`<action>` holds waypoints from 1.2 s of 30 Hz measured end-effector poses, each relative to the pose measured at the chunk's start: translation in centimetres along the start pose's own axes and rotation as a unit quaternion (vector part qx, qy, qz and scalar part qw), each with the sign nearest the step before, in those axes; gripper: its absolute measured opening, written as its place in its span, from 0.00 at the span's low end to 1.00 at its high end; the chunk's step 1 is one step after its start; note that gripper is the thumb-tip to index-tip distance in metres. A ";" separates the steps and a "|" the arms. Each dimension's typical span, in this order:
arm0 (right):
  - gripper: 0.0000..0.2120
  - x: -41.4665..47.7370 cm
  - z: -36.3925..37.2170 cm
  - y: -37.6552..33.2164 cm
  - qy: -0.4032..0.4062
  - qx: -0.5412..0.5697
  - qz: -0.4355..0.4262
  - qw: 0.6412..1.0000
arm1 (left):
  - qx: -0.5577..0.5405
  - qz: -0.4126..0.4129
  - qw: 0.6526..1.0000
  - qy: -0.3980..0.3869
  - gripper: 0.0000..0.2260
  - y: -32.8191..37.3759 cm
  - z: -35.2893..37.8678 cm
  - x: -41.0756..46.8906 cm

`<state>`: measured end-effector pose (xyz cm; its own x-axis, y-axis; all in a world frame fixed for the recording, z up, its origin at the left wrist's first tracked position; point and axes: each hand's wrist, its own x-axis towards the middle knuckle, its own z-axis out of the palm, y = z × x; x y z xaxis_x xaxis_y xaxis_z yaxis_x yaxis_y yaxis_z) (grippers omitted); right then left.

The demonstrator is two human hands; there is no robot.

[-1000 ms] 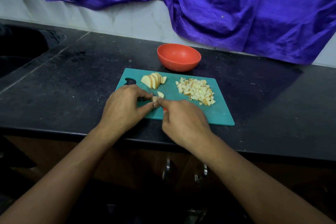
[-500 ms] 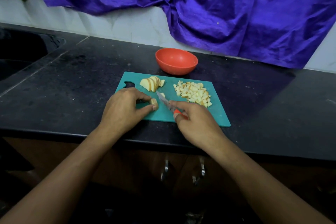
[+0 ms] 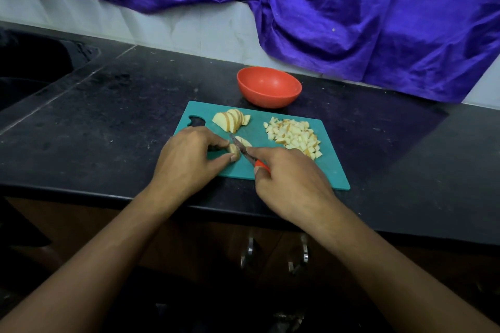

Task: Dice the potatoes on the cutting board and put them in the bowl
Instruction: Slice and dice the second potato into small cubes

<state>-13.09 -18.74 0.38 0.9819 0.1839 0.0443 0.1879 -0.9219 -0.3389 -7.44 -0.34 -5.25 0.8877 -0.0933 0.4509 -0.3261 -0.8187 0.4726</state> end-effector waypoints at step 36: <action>0.23 -0.2 1.4 0.8 0.033 0.016 -0.006 0.999 | -0.006 -0.036 0.999 -0.016 0.14 0.5 -0.5 -0.3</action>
<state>-13.19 -19.05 -1.18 0.9792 0.1707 0.1099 0.1996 -0.9086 -0.3669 -8.00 -0.45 -4.73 0.9187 -0.0532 0.3913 -0.2654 -0.8170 0.5119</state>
